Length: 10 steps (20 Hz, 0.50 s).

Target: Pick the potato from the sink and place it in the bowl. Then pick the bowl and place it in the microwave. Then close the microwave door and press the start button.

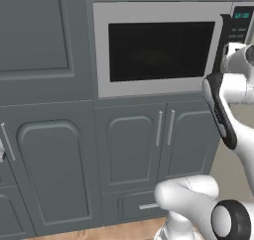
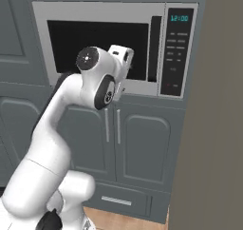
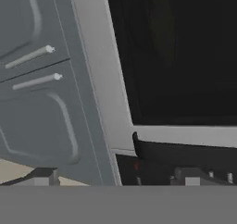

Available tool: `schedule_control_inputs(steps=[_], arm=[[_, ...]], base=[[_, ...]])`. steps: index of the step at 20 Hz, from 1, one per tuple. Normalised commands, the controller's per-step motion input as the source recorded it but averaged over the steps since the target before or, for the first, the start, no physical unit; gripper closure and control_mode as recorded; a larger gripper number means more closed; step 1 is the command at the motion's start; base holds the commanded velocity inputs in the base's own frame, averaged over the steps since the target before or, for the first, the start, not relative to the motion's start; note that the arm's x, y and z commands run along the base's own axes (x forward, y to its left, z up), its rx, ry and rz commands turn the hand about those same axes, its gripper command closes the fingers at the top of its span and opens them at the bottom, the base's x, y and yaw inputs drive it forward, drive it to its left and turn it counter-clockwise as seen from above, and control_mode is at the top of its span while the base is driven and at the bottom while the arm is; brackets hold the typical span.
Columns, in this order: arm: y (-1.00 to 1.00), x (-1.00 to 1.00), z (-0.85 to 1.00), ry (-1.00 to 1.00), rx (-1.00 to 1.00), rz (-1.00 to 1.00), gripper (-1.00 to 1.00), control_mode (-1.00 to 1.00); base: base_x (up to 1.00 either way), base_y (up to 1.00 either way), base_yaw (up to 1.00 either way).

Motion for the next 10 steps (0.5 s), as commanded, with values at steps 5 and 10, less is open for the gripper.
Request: schedule_control_inputs(steps=[5, 10], arm=[[-0.78, -0.93, -0.41, -0.06, 0.06, 0.35, -1.00, -1.00], [-0.51, -0.03, -0.30, -0.17, 0.00, 0.35, -1.00, -1.00]], base=[[0.00, 0.00, 0.00], [0.00, 0.00, 0.00]])
